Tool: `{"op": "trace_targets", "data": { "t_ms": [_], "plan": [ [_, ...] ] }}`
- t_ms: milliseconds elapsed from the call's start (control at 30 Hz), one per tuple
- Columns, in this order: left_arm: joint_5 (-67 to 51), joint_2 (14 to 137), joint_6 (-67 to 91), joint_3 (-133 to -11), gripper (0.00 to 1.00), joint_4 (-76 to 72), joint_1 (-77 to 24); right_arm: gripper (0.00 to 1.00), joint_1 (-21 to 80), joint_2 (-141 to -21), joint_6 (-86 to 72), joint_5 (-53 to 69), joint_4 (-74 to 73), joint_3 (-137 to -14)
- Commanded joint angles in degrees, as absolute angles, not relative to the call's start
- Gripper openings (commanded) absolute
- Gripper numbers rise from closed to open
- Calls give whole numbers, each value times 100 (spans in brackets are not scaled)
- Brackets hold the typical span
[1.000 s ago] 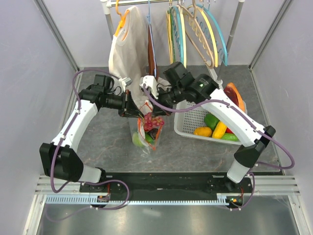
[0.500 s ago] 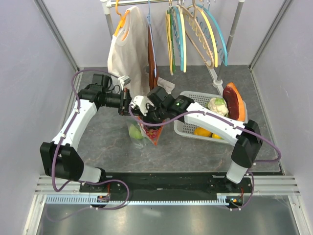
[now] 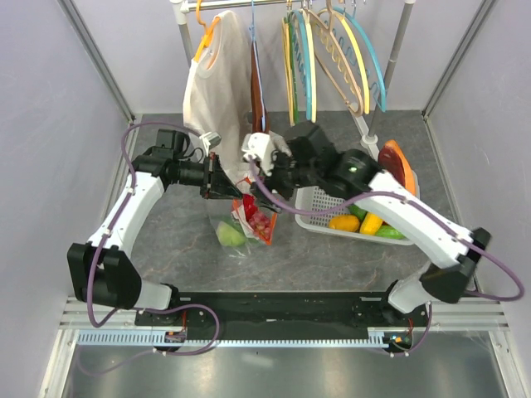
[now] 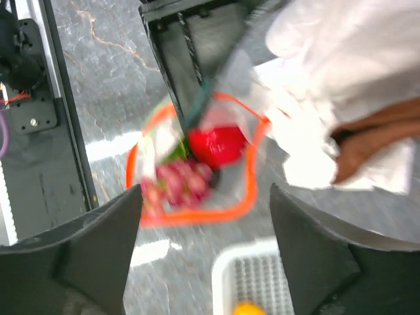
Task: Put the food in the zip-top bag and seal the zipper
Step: Place the fake vegetable in the zipper food storage bag, then pick up the fake fruit from the bin.
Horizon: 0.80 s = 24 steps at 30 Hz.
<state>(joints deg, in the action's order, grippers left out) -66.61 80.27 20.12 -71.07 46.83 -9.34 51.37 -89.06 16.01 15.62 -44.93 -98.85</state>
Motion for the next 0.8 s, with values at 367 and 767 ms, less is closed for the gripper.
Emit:
{"op": "trace_targets", "data": {
  "t_ms": [367,767],
  "plan": [
    [-6697,7664,2022,-6688,2,4544,-914,89,3448,-7865,2549,1371,-7002,-9053],
    [-6662,7550,1881,-6548,2,4535,-914,90,1425,-7436,4970,695,-7532,-7787]
  ]
}}
